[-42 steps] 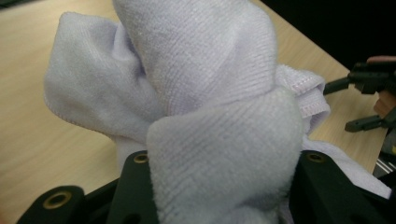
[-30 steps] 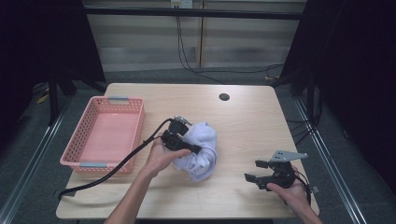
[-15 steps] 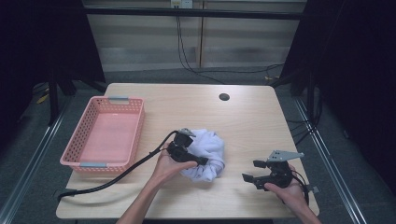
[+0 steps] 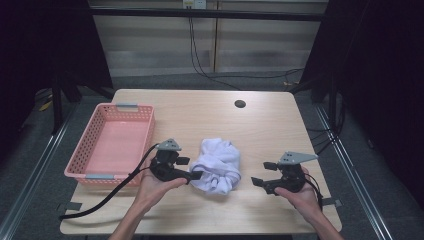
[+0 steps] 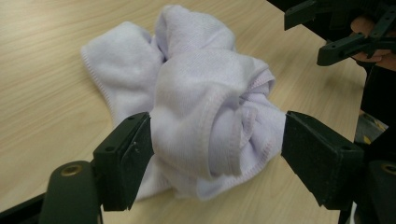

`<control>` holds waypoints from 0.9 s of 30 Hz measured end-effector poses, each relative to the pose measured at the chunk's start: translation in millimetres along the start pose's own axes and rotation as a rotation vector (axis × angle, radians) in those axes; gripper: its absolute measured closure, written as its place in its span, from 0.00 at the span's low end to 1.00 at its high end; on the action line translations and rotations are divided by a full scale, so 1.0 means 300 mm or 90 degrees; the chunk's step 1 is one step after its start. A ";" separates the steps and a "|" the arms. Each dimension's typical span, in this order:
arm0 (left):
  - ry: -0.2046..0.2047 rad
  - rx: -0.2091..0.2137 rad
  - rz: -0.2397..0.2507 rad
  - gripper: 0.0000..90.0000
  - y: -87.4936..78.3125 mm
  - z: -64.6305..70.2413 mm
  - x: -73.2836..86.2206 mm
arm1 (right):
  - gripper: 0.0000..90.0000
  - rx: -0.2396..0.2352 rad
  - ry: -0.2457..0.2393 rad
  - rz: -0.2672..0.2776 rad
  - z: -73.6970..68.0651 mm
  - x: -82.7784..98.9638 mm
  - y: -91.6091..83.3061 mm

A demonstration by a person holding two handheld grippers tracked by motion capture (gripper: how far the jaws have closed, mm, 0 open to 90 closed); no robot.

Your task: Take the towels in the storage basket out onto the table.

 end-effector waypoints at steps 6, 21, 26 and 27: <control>0.012 -0.002 0.083 0.61 -0.067 0.061 0.074 | 0.31 -0.029 -0.030 -0.004 -0.045 -0.077 0.083; 0.023 -0.068 0.004 0.77 0.180 -0.009 0.060 | 0.93 -0.073 -0.010 0.011 -0.064 -0.144 0.226; 0.024 -0.069 0.024 0.96 0.164 -0.023 0.049 | 0.95 -0.067 -0.005 0.033 -0.056 -0.164 0.172; 0.013 -0.060 0.049 0.96 0.137 -0.027 0.041 | 0.95 -0.060 -0.006 0.049 -0.053 -0.176 0.148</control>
Point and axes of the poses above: each handheld gripper's, and its own axes: y roughly forward along the jaws, x roughly out of its underside, z roughly to its right, the point moved 3 cm from there along y, roughly forward along the jaws, and after that the axes turned 7 degrees about y, right-handed, at the moved point
